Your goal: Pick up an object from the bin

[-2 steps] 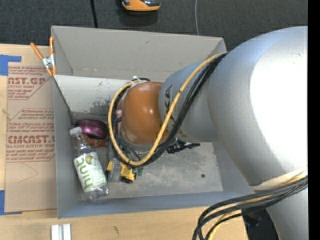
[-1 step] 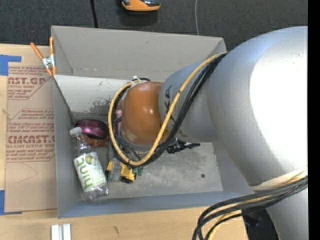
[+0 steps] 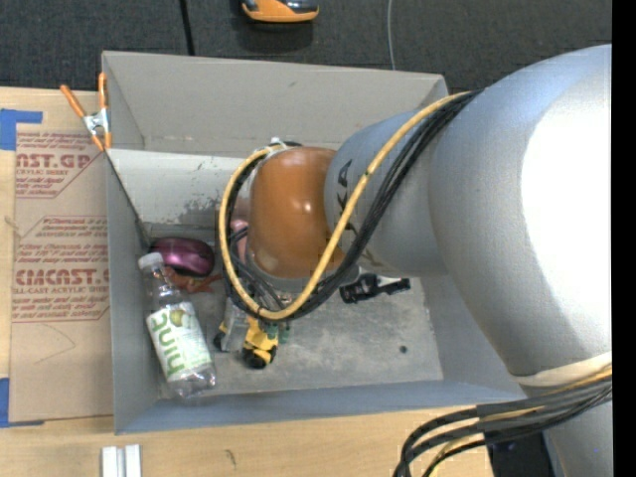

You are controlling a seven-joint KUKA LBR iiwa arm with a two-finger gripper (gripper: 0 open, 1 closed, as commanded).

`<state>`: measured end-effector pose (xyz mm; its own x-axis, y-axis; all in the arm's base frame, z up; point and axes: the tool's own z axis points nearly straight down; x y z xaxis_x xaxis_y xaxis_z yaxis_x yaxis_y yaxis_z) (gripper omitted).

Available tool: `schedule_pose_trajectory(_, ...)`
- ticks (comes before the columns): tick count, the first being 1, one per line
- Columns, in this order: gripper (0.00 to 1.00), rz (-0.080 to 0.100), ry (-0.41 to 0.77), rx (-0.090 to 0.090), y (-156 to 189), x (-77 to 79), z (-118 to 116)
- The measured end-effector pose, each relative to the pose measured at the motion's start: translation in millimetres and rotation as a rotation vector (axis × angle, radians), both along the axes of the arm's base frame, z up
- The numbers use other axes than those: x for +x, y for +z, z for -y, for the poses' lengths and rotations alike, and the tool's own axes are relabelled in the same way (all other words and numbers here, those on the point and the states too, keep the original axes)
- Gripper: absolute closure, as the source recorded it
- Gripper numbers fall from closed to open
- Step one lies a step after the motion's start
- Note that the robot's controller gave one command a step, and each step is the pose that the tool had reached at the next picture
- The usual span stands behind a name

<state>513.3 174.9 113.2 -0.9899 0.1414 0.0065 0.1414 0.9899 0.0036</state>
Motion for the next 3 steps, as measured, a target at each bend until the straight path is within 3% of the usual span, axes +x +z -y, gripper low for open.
schedule_pose_trajectory(1,1.0,0.001,-0.022,-0.005,57,9.0,6)
schedule_pose_trajectory(2,1.0,0.003,-0.066,-0.005,125,4.7,13)
schedule_pose_trajectory(3,1.0,0.019,-0.007,-0.001,104,10.1,2)
